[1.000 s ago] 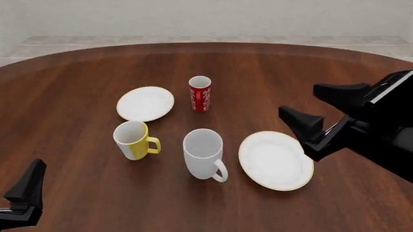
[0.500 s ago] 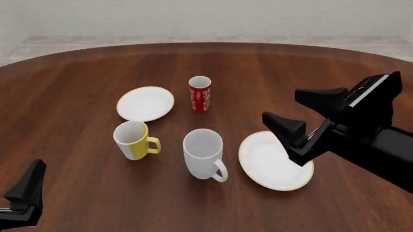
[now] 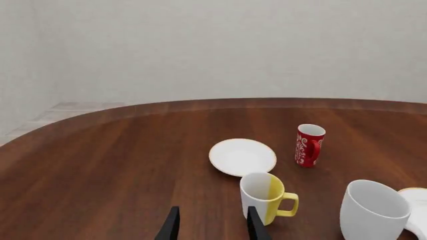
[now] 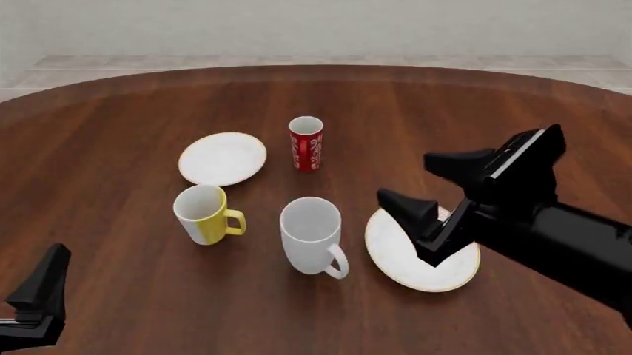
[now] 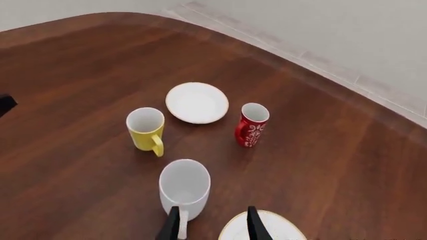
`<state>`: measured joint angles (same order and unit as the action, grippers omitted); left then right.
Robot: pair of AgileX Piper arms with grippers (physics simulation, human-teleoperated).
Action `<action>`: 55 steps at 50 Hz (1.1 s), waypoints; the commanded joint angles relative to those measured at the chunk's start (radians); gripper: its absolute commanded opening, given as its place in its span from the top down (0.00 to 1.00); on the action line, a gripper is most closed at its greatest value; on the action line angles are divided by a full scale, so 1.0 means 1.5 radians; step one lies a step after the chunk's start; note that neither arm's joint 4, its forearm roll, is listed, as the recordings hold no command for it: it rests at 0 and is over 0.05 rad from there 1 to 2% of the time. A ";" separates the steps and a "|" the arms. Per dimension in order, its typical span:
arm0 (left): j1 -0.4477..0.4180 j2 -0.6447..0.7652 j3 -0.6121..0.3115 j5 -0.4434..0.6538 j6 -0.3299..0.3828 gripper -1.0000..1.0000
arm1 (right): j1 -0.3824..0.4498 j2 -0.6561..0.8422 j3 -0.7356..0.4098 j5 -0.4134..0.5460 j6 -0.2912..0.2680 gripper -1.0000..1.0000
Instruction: Put the white mug on the left plate.
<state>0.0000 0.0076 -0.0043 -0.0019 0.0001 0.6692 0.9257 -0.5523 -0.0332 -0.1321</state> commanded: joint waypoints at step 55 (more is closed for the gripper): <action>0.000 0.000 0.000 0.000 0.000 0.00 | 0.021 0.124 0.019 -0.078 0.014 0.00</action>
<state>0.0001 0.0076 -0.0043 -0.0019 0.0001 0.6886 1.0925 -0.5225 -0.1401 -0.1161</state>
